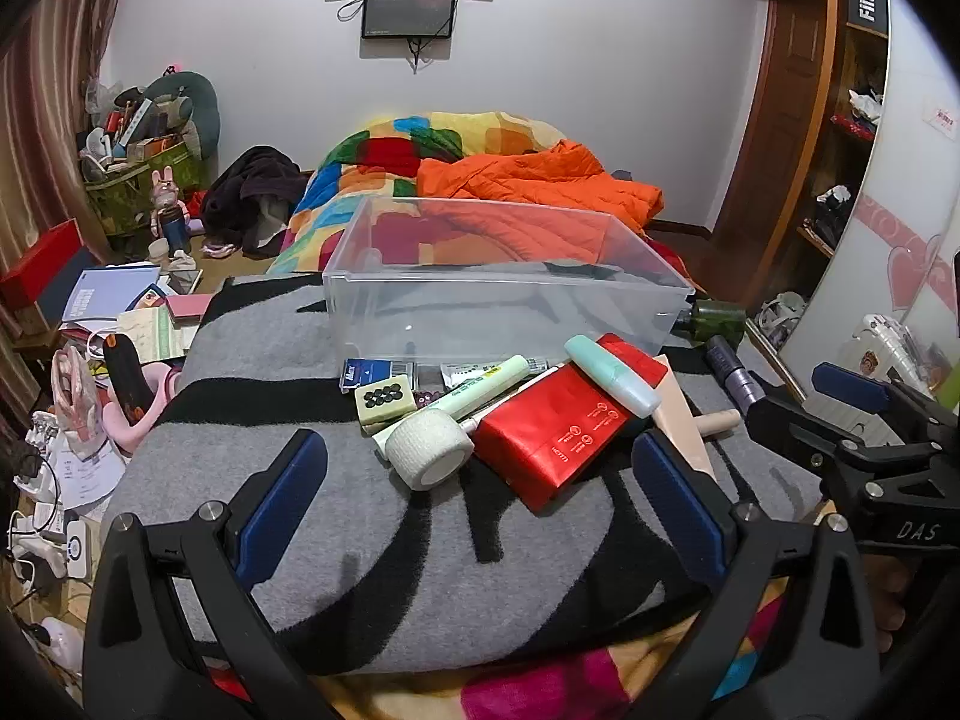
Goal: Organize objects
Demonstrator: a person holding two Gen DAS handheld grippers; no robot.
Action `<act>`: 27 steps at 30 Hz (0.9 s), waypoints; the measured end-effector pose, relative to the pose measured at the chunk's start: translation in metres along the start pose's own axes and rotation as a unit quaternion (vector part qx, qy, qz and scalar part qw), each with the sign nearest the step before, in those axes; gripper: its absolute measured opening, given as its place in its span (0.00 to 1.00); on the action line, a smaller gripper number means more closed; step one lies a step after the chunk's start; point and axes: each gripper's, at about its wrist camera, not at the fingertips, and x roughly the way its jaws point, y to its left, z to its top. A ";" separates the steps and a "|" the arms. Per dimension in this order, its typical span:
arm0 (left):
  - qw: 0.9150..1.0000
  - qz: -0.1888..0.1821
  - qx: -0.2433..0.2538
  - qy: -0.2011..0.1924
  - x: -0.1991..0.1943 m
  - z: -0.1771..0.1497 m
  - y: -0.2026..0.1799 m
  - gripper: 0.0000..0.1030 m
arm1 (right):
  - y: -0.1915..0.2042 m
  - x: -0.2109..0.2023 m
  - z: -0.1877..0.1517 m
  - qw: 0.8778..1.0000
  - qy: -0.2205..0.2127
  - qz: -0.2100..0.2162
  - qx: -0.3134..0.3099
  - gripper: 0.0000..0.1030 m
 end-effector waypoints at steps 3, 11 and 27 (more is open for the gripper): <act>1.000 -0.001 -0.001 0.000 -0.001 0.000 0.000 1.00 | 0.001 -0.001 0.001 1.000 -0.001 0.001 0.000 1.00; 1.000 -0.003 -0.004 0.000 -0.001 0.000 0.000 1.00 | 0.002 -0.002 0.000 1.000 -0.001 0.001 -0.001 1.00; 1.000 -0.003 -0.004 -0.001 -0.001 0.002 0.000 1.00 | 0.005 -0.003 0.000 1.000 0.000 0.003 -0.003 1.00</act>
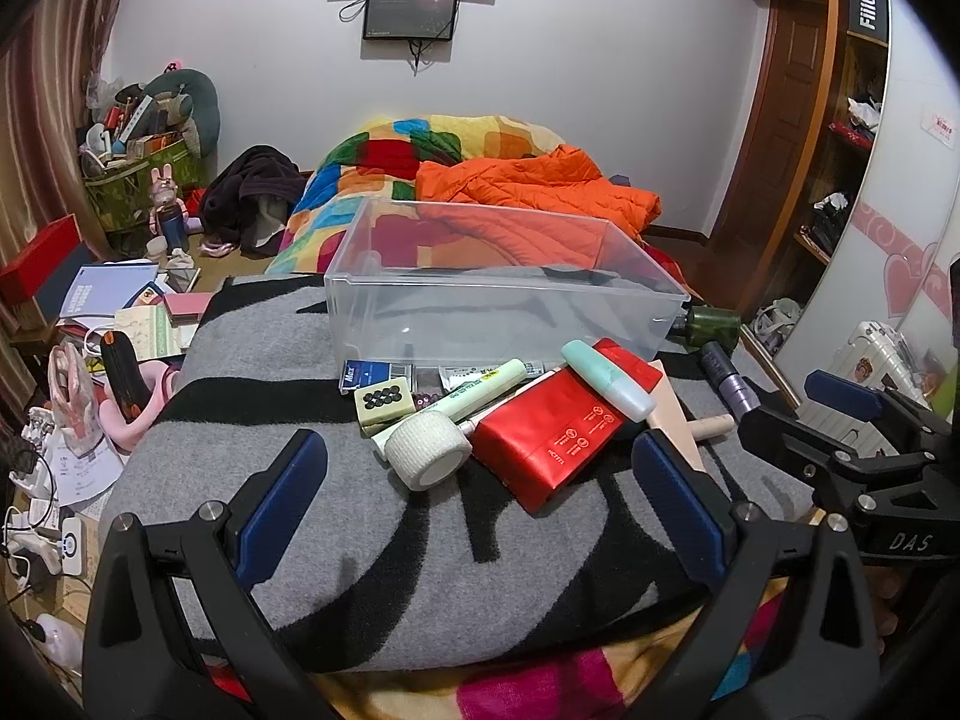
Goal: Organize objects
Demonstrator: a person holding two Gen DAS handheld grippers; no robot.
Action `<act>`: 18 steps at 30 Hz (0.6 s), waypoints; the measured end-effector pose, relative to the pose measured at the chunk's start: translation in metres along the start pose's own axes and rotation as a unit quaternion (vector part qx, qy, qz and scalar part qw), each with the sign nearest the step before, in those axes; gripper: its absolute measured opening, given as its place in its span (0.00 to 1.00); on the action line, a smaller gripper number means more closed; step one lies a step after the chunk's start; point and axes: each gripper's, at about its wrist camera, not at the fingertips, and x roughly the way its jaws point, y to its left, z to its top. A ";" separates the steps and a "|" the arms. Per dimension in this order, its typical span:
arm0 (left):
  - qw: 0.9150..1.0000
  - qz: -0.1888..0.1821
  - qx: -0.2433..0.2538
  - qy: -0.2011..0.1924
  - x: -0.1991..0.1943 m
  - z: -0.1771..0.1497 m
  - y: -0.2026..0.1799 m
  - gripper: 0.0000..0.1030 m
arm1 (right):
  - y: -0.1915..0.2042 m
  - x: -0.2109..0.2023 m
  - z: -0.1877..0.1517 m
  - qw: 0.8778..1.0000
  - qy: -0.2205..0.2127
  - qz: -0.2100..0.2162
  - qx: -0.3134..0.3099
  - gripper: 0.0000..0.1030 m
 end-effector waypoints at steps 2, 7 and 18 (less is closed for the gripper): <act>1.000 0.000 0.000 0.000 0.000 0.000 0.000 1.00 | 0.001 0.000 0.000 1.000 0.000 0.000 0.000 1.00; 1.000 -0.001 -0.002 0.002 0.001 0.001 -0.001 1.00 | 0.001 0.000 -0.001 1.000 0.000 -0.001 0.000 1.00; 1.000 0.002 -0.010 0.002 0.007 -0.003 0.009 0.94 | -0.011 0.009 -0.004 1.000 0.006 -0.006 -0.001 1.00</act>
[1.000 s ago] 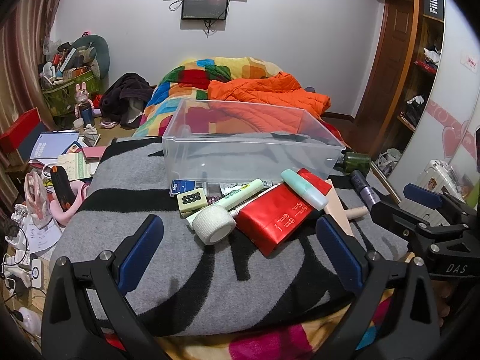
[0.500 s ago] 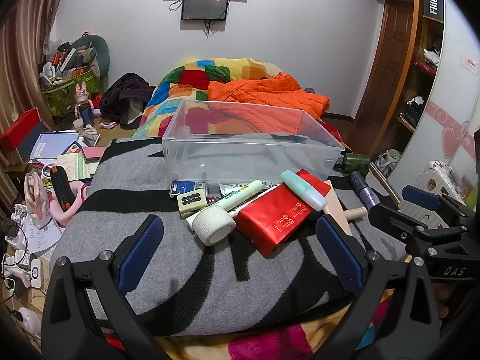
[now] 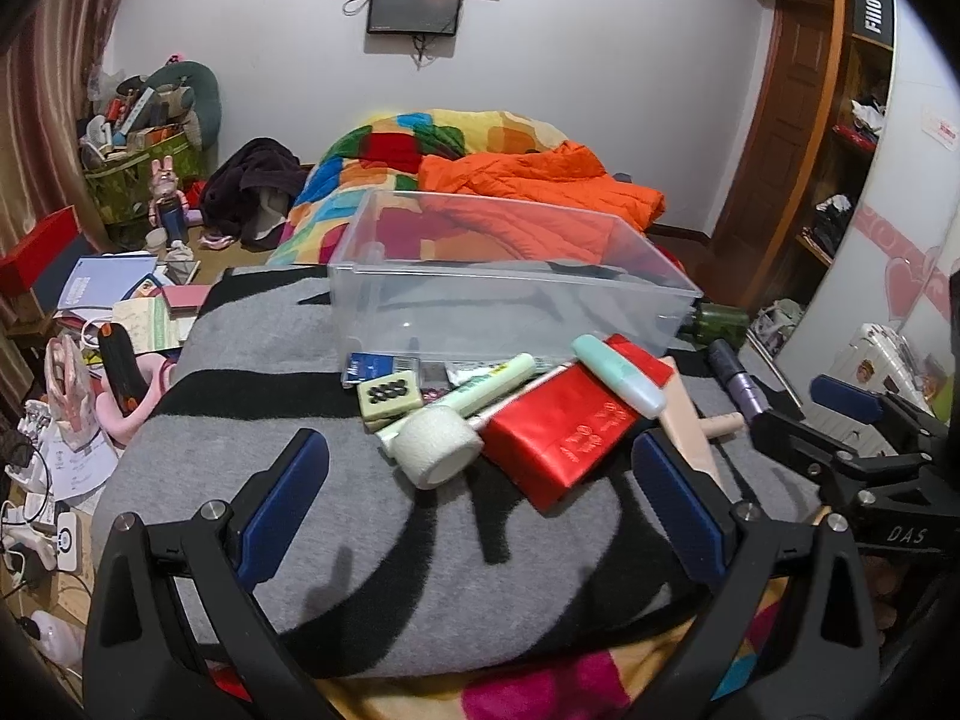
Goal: Organize objects
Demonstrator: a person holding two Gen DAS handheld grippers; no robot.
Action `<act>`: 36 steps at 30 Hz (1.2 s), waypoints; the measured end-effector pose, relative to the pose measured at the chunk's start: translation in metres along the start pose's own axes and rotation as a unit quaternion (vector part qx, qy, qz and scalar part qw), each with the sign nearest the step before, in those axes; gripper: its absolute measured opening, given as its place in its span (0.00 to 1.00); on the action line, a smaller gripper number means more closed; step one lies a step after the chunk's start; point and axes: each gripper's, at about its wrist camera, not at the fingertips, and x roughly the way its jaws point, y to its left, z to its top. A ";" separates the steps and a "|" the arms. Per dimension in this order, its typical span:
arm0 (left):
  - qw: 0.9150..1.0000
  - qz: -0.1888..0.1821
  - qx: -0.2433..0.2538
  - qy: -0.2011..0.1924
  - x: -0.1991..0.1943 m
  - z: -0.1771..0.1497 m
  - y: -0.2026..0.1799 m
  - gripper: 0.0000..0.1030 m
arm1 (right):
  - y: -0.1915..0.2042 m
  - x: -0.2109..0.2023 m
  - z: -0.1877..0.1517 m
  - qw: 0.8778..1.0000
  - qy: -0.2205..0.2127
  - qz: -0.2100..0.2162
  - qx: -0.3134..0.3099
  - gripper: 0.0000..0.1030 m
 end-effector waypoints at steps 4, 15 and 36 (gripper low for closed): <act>1.000 0.013 0.003 0.021 0.012 0.001 0.007 0.74 | -0.013 0.005 0.000 1.000 0.003 -0.015 0.004 1.00; 0.998 0.019 -0.030 0.049 0.048 -0.001 0.022 0.73 | -0.061 0.037 0.005 0.997 0.032 -0.053 0.052 0.80; 0.997 -0.003 -0.057 0.045 0.043 -0.007 0.030 0.42 | -0.086 0.080 0.009 0.990 0.072 -0.091 0.080 0.23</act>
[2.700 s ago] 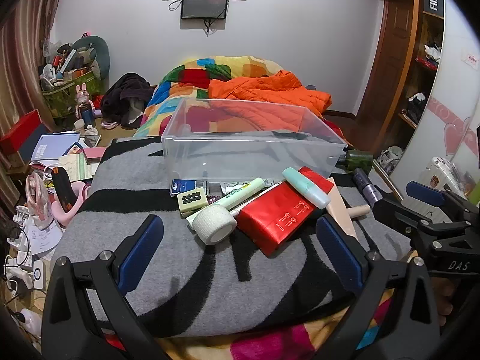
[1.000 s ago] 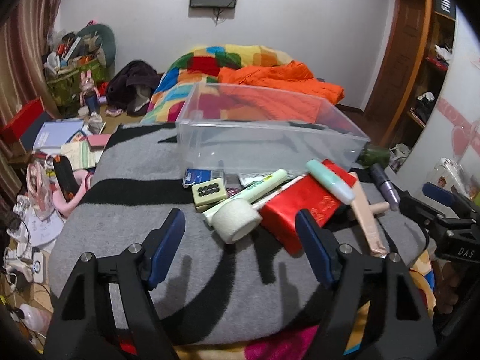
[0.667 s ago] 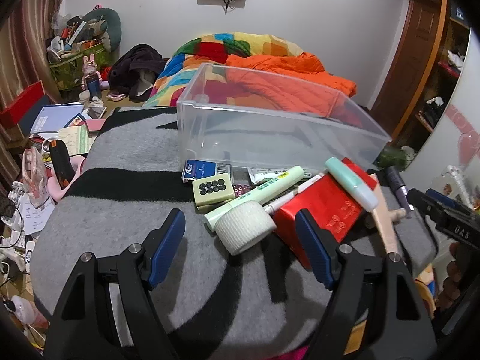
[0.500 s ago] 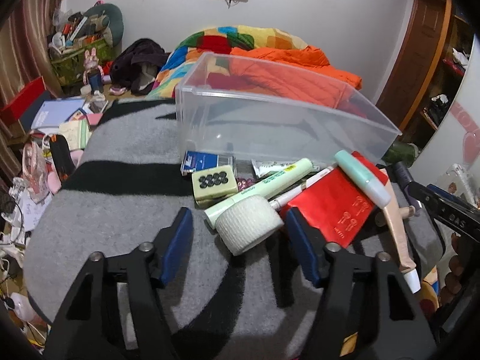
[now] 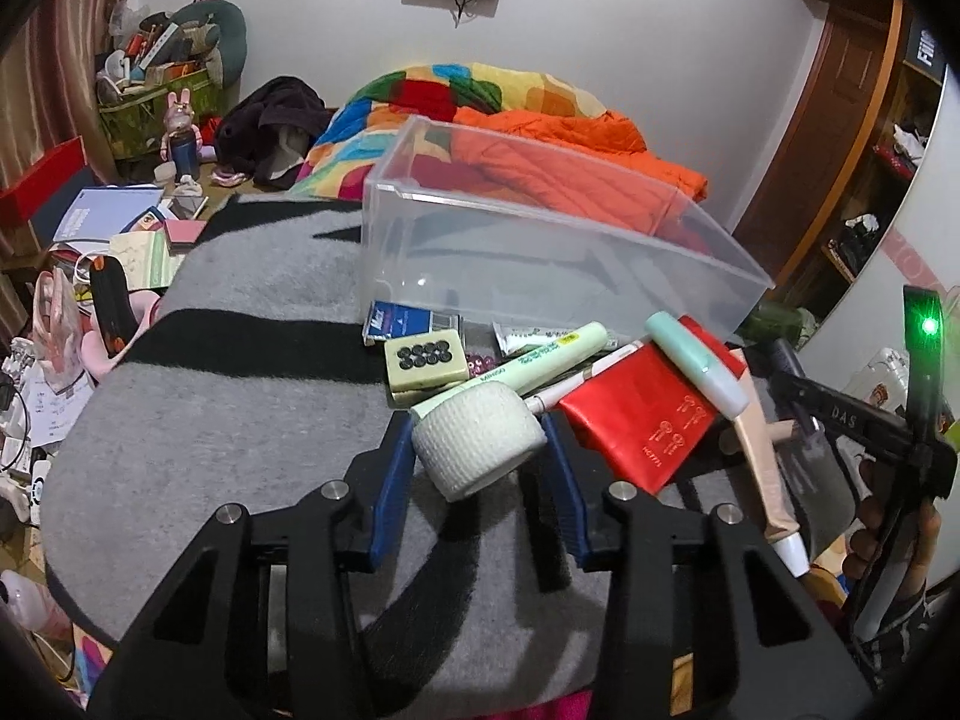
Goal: Organize objects
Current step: 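Carry both held items into the clear plastic box and open both grippers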
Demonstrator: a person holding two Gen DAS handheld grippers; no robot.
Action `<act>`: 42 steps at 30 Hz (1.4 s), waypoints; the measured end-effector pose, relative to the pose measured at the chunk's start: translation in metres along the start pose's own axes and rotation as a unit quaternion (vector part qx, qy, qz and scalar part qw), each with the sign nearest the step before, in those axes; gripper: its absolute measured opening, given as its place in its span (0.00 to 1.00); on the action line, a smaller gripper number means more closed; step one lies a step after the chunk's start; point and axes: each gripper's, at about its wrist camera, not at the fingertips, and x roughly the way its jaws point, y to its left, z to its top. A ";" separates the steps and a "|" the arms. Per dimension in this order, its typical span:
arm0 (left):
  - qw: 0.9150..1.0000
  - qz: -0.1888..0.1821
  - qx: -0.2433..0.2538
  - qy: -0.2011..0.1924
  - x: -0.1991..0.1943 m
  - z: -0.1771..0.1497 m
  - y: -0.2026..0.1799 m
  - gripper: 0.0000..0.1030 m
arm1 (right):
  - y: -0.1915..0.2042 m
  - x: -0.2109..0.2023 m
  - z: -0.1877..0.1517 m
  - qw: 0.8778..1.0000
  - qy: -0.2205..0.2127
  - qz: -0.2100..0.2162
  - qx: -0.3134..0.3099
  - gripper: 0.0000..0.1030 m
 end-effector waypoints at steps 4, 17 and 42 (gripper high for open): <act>1.000 0.000 0.003 -0.016 -0.013 0.007 0.001 0.42 | 0.005 -0.020 -0.001 1.000 -0.013 0.018 -0.008 0.23; 0.997 0.015 0.030 -0.067 -0.028 0.068 -0.003 0.42 | 0.038 -0.065 0.042 0.994 -0.082 0.066 -0.036 0.23; 0.995 0.000 0.079 0.061 0.085 0.141 -0.014 0.42 | 0.101 0.033 0.108 0.989 0.028 0.117 -0.092 0.23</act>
